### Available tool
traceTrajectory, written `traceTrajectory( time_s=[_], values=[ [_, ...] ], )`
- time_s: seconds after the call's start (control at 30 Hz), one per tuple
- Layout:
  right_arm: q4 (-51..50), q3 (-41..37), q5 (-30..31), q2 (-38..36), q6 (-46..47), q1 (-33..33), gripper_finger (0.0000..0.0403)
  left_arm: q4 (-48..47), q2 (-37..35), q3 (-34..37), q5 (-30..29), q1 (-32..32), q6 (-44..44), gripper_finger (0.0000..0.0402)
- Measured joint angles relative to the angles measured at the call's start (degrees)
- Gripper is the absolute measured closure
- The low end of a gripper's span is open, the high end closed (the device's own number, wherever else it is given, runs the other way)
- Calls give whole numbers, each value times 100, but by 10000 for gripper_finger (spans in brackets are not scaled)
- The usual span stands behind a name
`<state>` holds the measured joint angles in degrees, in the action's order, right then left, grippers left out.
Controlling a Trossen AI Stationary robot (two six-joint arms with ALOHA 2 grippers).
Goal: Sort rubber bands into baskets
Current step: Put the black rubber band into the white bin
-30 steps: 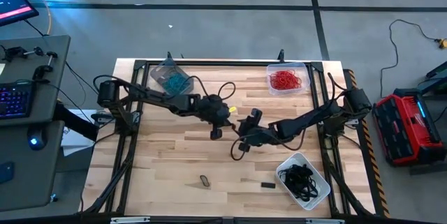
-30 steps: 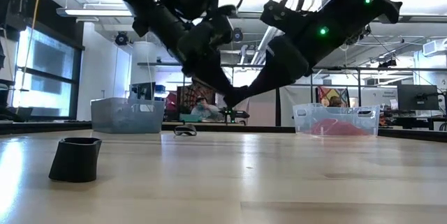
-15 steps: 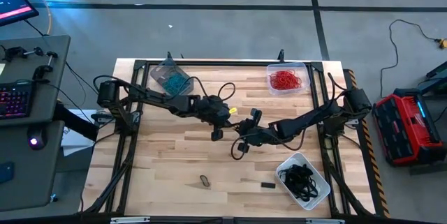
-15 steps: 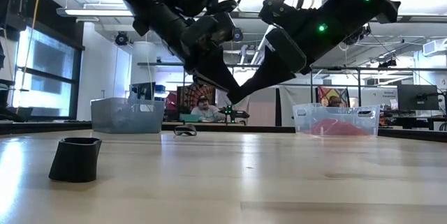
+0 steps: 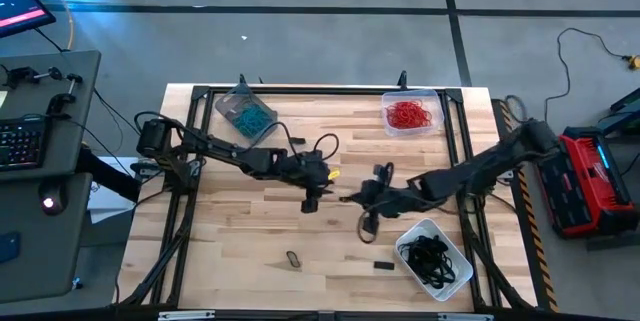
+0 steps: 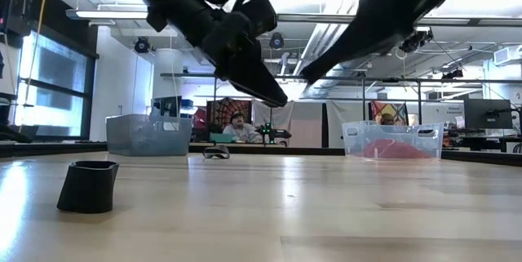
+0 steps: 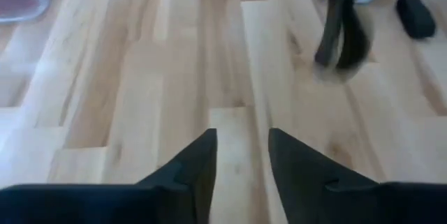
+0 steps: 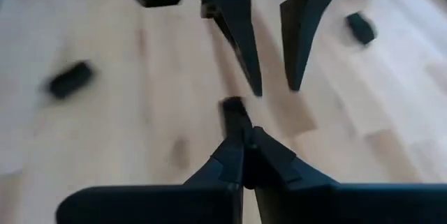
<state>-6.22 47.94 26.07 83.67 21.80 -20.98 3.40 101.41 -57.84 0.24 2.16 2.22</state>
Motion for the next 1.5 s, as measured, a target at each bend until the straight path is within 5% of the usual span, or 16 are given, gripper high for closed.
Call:
traceTrajectory(
  time_s=[0.4,0.73,1.2,1.5],
  values=[
    [-1974,0,-1256,-1521,2899,-1768,402,266,0,0,9,246,146,234],
    [-3704,2,-1332,-1498,5943,-2968,402,-318,0,0,236,281,542,233],
    [-4604,2,-1740,-947,6238,-2993,395,-1550,-256,4,433,812,1406,233],
    [-4701,314,-1759,-939,6175,-2885,272,-2866,-703,4,545,1491,1838,233]
  ],
)
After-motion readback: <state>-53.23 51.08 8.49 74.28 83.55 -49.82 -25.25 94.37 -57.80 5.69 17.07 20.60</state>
